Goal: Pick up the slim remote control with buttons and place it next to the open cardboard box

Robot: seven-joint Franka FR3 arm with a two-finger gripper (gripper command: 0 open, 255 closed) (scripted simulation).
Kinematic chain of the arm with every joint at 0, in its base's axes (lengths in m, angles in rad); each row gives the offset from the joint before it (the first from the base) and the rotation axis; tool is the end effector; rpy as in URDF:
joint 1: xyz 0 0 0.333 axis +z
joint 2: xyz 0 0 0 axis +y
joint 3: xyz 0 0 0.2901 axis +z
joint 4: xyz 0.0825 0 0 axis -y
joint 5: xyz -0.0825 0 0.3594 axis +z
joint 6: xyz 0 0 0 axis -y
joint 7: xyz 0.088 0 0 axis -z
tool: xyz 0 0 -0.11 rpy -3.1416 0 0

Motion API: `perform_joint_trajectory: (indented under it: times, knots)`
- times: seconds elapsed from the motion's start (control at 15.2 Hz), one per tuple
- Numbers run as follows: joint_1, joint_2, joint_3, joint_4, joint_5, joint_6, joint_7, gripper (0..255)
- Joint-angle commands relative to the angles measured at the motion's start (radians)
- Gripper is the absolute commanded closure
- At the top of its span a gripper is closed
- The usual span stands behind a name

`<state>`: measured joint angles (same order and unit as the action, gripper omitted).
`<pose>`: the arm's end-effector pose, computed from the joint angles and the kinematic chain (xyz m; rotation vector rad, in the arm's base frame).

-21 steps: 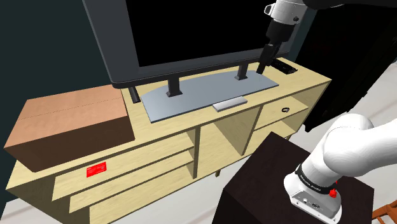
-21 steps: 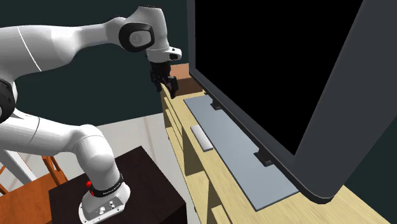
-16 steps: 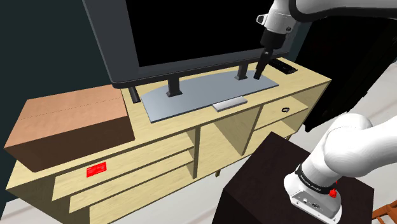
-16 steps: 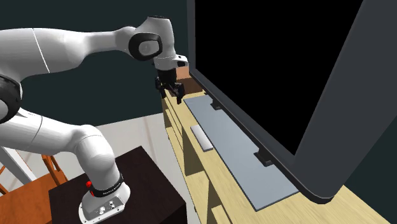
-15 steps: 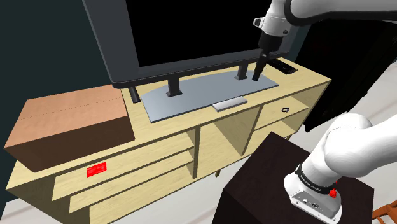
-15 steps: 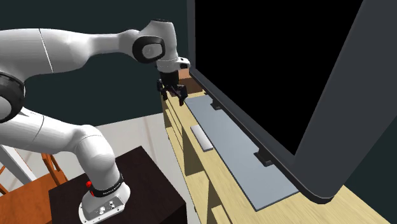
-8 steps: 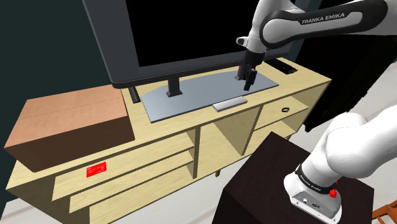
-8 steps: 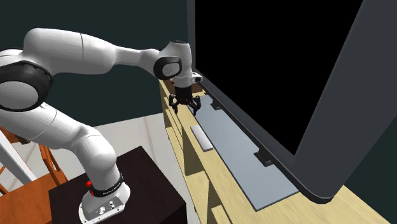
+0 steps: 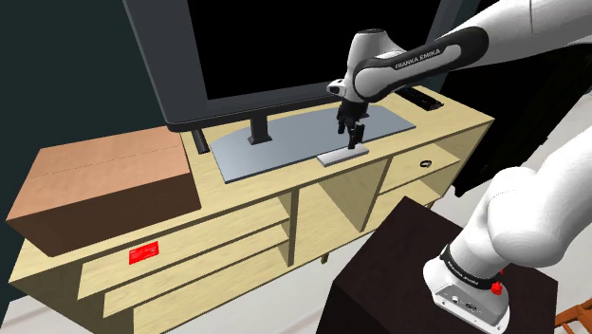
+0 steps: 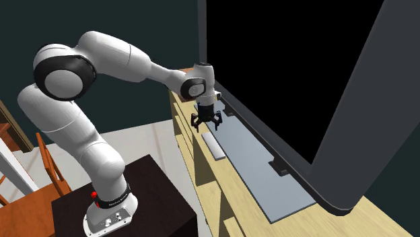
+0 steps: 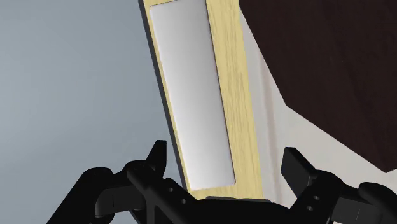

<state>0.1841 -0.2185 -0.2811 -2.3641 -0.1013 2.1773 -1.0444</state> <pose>0.4537 -0.0492 0.3968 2.7203 1.5034 0.0130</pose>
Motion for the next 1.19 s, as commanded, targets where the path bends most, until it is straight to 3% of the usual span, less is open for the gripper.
perform_joint_trajectory:
  times: [0.0, 0.53, 1.06, 1.12]
  knots:
    - [0.013, 0.084, -0.017, 0.018, 0.009, 0.062, -0.106, 0]
    - [0.014, 0.167, -0.024, -0.018, 0.03, 0.18, -0.14, 0]
    - [0.014, 0.167, -0.024, -0.018, 0.03, 0.18, -0.14, 0]
    - [0.014, 0.167, -0.024, -0.018, 0.03, 0.18, -0.14, 255]
